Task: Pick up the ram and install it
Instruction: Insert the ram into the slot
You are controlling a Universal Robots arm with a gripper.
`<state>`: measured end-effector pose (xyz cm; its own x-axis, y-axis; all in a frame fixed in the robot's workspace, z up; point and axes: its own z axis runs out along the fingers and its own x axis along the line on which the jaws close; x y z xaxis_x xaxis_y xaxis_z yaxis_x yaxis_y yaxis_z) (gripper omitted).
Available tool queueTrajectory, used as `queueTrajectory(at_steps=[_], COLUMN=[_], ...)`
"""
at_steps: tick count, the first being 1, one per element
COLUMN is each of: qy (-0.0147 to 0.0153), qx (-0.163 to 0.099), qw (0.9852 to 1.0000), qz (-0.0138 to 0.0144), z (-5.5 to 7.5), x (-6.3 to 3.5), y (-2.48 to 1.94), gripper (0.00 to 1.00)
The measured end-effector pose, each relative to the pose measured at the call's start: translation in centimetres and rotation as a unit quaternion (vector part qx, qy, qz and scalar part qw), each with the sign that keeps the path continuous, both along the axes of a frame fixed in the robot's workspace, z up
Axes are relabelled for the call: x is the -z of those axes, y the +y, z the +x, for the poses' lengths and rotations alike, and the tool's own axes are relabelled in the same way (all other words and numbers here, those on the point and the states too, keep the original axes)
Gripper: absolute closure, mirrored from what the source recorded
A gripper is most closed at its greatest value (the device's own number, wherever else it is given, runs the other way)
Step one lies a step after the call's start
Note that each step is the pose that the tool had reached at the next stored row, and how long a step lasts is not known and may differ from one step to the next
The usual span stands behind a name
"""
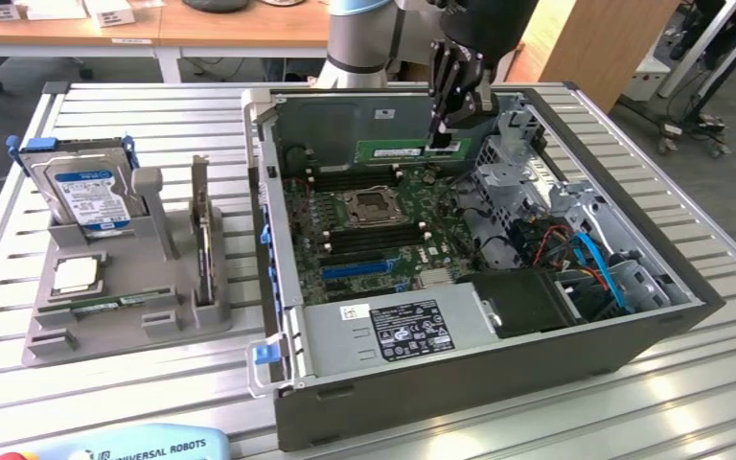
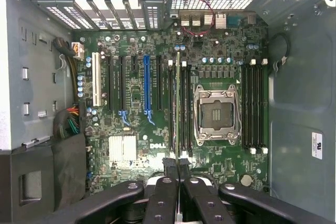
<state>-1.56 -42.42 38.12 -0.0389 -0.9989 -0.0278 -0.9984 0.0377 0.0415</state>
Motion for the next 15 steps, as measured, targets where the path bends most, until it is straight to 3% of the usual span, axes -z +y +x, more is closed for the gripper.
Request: queueTrajectory(at_steps=[6, 15], qy=[-0.0001, 0.0], qx=[0.0, 0.0], qw=[1.0, 1.0], qz=[0.0001, 0.0], z=[0.0, 0.0], x=[0.16, 1.17], y=[0.0, 0.0], gripper=[0.89, 0.89])
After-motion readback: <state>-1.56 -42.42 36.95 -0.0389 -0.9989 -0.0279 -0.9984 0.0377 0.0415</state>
